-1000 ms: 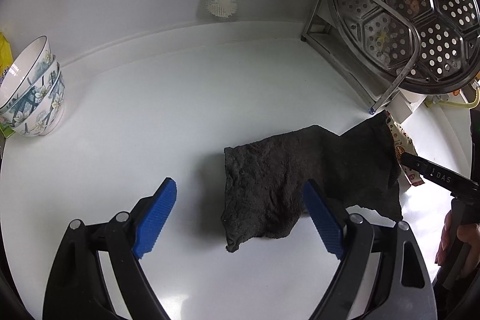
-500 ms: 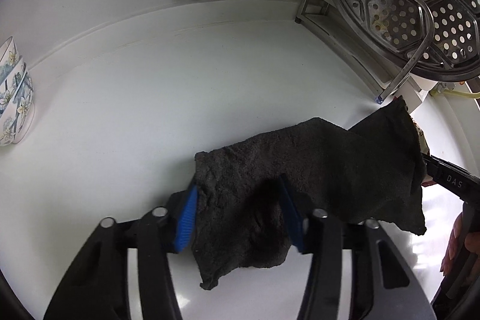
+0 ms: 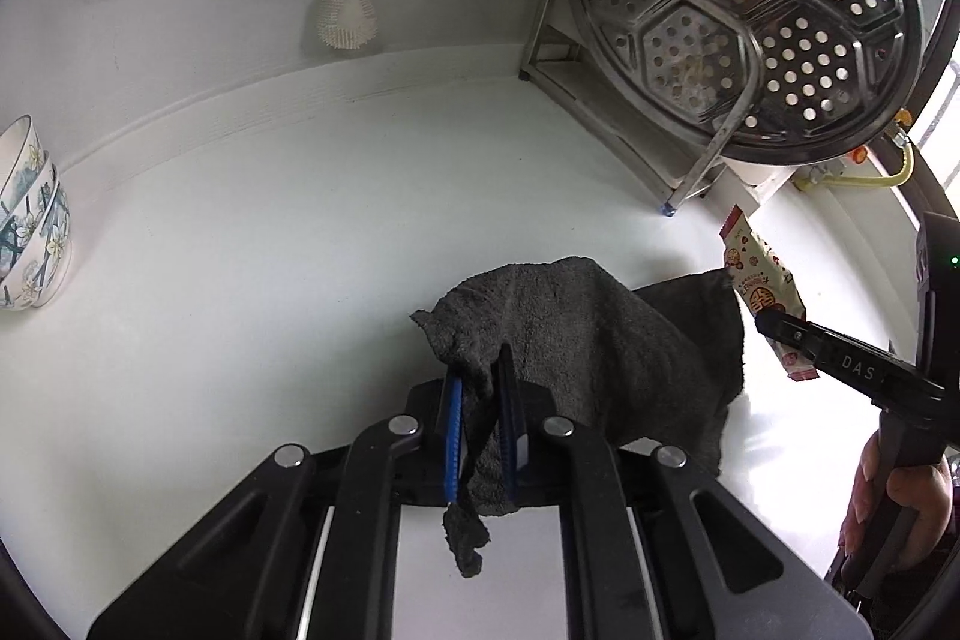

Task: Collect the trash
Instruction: 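Grasp the dark grey cloth with the left gripper while the right gripper grasps the snack wrapper, then carry the grey cloth with the left gripper while the right gripper carries the LOVE wrapper to the bin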

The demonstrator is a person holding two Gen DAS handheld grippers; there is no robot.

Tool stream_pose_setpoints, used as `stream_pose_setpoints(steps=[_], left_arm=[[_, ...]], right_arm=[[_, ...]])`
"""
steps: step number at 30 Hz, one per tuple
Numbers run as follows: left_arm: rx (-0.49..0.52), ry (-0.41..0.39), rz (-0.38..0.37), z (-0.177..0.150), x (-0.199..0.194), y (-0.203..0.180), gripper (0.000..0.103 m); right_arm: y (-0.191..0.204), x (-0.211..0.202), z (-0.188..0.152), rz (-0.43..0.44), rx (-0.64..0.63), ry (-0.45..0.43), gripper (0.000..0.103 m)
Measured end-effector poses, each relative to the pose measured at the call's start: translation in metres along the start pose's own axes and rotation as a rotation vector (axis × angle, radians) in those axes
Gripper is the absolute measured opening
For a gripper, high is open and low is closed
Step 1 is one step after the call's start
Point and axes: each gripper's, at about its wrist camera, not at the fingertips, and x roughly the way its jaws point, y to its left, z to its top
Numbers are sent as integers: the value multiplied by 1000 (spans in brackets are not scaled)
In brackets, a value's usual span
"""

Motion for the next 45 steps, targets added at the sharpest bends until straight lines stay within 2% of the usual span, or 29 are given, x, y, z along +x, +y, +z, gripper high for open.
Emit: stream_pose_setpoints(steps=[9,14,21,27,34,39,45], left_arm=[[39,-42,-60,-20,-72,-4,8],[84,-102,-63,-29,-113,-3,8],[150,-144,-152,-42,-161,-3,8],[226,-144,-236,-65,-188,-6,8],[308,-117,-295,-107,-220,-27,8],[301,-89,-324,-145,-239,-46,8],[284,-89,-308,-207,-263,-76,8]], right_arm=[[-6,-65,-44,14,74,-45,25],[-4,-92,-70,9,107,-62,25],[11,-143,-122,-25,162,-99,25],[29,-184,-171,-59,221,-150,25],[44,-222,-228,-51,249,-179,25],[46,-244,-274,-28,224,-163,25],[31,-275,-339,14,201,-161,25]])
